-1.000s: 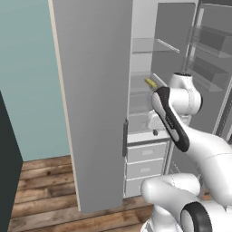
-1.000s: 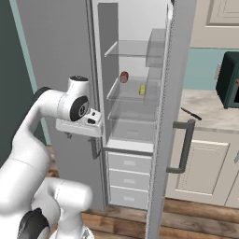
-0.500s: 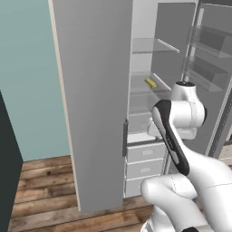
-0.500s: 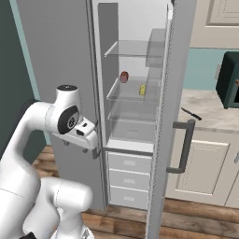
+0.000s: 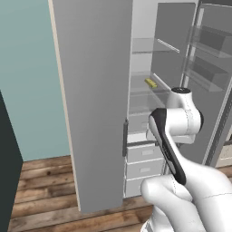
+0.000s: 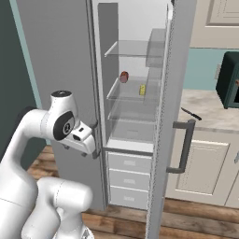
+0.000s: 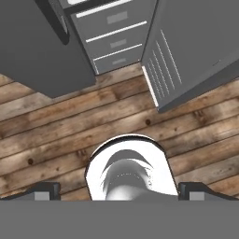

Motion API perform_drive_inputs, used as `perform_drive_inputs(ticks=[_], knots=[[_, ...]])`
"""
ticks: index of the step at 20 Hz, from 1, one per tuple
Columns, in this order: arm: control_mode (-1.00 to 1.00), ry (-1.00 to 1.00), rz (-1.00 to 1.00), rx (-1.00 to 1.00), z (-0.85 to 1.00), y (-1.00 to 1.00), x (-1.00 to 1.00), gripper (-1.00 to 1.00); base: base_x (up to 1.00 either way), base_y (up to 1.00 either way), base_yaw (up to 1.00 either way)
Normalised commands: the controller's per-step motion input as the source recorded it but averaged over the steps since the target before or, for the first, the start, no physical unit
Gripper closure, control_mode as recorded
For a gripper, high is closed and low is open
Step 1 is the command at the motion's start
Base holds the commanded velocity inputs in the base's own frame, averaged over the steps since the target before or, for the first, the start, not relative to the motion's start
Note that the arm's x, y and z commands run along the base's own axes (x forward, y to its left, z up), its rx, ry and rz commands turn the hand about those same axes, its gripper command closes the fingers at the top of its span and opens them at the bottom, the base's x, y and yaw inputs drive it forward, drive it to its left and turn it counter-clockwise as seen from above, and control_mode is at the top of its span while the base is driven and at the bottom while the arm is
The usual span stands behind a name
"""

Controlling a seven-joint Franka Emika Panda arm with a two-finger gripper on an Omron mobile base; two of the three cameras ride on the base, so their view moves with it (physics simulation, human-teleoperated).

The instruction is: Retrieve the butter from the fridge and place it on a plate on the dining table. Then retrieve the butter knife by the fridge and place it near the plate.

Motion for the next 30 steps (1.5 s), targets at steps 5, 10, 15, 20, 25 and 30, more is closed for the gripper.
perform_drive_inputs(ticks=[5, 10, 15, 20, 25, 30], knots=[[-1.00, 0.00, 0.00, 0.00, 0.00, 0.00, 0.00, -1.00, 0.00, 0.00, 0.00], [1.00, 0.00, -0.01, 0.00, 0.00, 0.00, 0.00, -1.00, 0.00, -0.09, -0.03], [1.00, 0.00, 0.00, 0.00, 0.00, 0.00, 0.00, -1.00, -0.02, -0.21, -0.05], [1.00, 0.00, 0.00, 0.00, 0.00, 0.00, 0.00, -1.00, 0.02, -0.20, -0.29], [1.00, 0.00, 0.00, 0.00, 0.00, 0.00, 0.00, -1.00, 0.15, -0.14, -0.33], [1.00, 0.00, 0.00, 0.00, 0.00, 0.00, 0.00, -1.00, 0.42, -0.03, -0.06]])
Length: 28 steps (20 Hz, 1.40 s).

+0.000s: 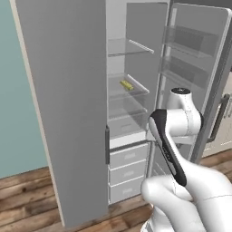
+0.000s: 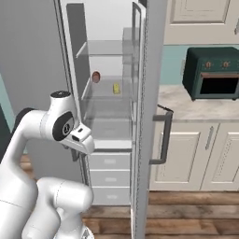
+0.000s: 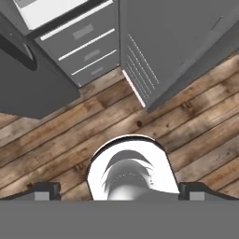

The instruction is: Retrieve the butter from the fridge and place it on a plate on the dining table. Then retrieve the butter knife by the fridge and place it near the plate.

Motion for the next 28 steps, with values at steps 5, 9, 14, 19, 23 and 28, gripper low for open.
perform_drive_inputs(ticks=[5, 9, 14, 19, 23, 28], knots=[[1.00, 0.00, 0.00, 0.00, 0.00, 0.00, 0.00, -1.00, 0.61, -0.22, 0.00], [1.00, 0.00, 0.00, 0.00, 0.00, 0.00, 0.00, -1.00, 0.64, -0.38, 0.00], [1.00, 0.00, 0.00, 0.00, 0.00, 0.00, 0.00, -1.00, 0.52, -0.20, 0.07], [1.00, 0.00, 0.00, 0.00, 0.00, 0.00, 0.00, -1.00, 0.36, -0.01, 0.18], [1.00, 0.00, 0.00, 0.00, 0.00, 0.00, 0.00, -1.00, 0.67, -0.19, 0.21], [1.00, 0.00, 0.00, 0.00, 0.00, 0.00, 0.00, -1.00, 0.65, -0.25, 0.17]])
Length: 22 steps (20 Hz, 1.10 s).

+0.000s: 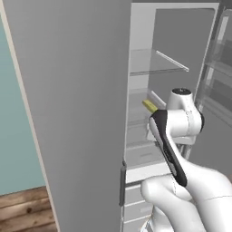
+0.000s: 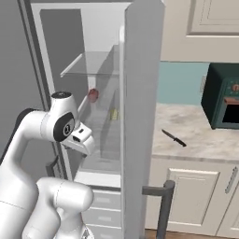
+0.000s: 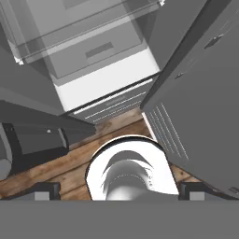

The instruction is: Retrieve the butter from the fridge and place it on a plate on the dining table. Then retrieve the butter knife by the fridge and place it near the plate.

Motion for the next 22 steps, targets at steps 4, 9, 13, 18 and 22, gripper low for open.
perform_drive_inputs(ticks=[4, 9, 13, 18, 22], knots=[[1.00, 0.00, 0.00, 0.00, 0.00, 0.00, 0.00, -1.00, 0.20, -0.39, 0.09], [1.00, 0.00, 0.00, 0.00, 0.00, 0.00, 0.00, -1.00, 0.12, -0.27, 0.07], [1.00, 0.00, 0.00, 0.00, 0.00, 0.00, 0.00, -1.00, 0.17, -0.54, 0.05], [1.00, 0.00, 0.00, 0.00, 0.00, 0.00, 0.00, -1.00, 0.04, -0.37, 0.00], [1.00, 0.00, 0.00, 0.00, 0.00, 0.00, 0.00, -1.00, 0.03, -0.11, -0.09]])
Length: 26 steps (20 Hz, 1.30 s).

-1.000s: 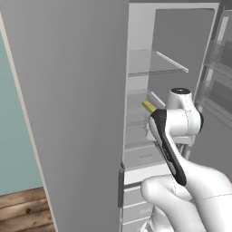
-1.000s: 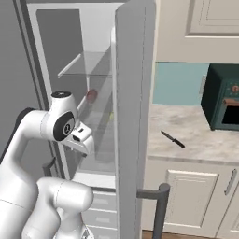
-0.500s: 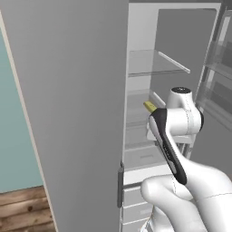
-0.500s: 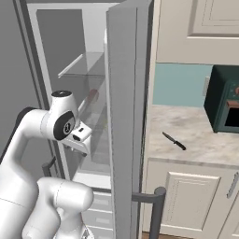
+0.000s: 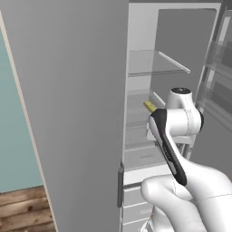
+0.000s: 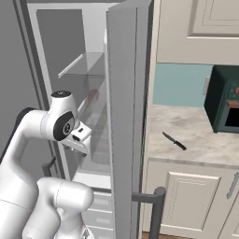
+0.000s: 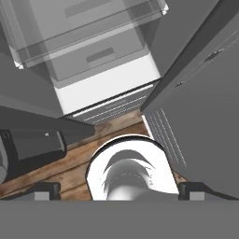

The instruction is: Retrieve the butter from the fridge and place it on a plate on the dining table. Then retrieve the butter knife by the fridge and place it near the plate.

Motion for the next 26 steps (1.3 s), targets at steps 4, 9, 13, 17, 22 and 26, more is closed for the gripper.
perform_drive_inputs(ticks=[4, 9, 13, 17, 22, 26], knots=[[1.00, 0.00, 0.00, 0.00, 0.00, 0.00, 0.00, -1.00, 0.15, -0.03, -0.14], [1.00, 0.00, 0.00, 0.00, 0.00, 0.00, 0.00, -1.00, 0.01, 0.00, -0.01], [1.00, 0.00, 0.00, 0.00, 0.00, 0.00, 0.00, -1.00, 0.00, 0.00, 0.00], [-1.00, -0.02, 0.00, 0.00, 0.00, 0.00, 0.00, -1.00, 0.00, 0.00, 0.00], [-1.00, -0.24, 0.00, -0.13, 0.05, -0.13, 0.17, -1.00, 0.00, 0.00, 0.00], [-1.00, -0.13, 0.00, -0.18, 0.00, -0.24, 0.27, -1.00, 0.00, 0.00, 0.00]])
